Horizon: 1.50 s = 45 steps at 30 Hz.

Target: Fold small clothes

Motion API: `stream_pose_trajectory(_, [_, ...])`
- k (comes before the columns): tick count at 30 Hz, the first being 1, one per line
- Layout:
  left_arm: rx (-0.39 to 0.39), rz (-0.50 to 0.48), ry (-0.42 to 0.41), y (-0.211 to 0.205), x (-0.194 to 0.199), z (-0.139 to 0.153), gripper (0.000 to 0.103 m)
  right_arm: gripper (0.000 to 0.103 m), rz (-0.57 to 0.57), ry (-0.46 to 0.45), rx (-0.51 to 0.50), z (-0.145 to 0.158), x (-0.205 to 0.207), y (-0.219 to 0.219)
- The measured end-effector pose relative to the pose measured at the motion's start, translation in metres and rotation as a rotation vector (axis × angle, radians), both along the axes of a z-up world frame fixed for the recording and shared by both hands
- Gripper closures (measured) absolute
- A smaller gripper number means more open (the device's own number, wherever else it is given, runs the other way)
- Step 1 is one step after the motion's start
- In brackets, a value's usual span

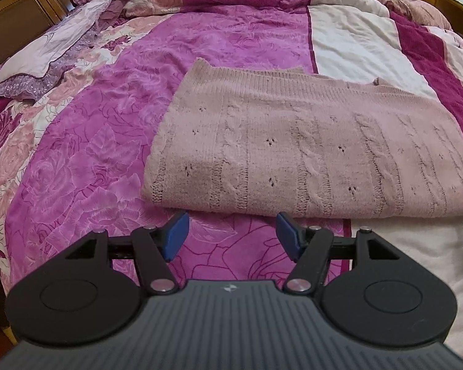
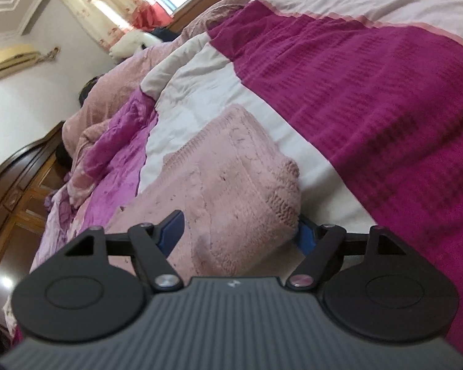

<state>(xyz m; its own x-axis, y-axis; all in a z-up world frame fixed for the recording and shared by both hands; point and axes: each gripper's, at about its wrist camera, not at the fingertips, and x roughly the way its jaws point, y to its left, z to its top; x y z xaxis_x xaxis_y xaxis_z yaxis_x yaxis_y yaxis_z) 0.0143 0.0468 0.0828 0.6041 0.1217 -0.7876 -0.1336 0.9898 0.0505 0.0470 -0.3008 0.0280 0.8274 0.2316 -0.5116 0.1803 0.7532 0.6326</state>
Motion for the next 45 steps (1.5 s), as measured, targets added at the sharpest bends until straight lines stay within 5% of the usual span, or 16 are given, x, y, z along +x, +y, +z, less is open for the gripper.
stream_pose_trajectory(5, [0.006,-0.003,-0.009,0.004,0.001,0.002,0.033,0.026,0.034,-0.017,-0.128,0.024,0.005,-0.027])
stream_pose_trajectory(11, [-0.008,-0.011,0.004,0.001,0.007,-0.002,0.033,0.026,0.216,0.030,-0.185,0.021,0.053,-0.045])
stream_pose_trajectory(20, [0.012,-0.009,0.037,0.000,0.011,-0.010,0.033,0.030,0.362,0.033,0.086,-0.015,0.082,-0.034])
stream_pose_trajectory(32, [0.007,-0.035,0.050,-0.007,0.014,-0.012,0.033,0.072,0.304,0.054,0.262,-0.027,0.082,-0.044])
stream_pose_trajectory(45, [-0.006,-0.034,0.058,-0.005,0.011,-0.012,0.033,0.073,0.258,0.038,0.232,-0.034,0.077,-0.039])
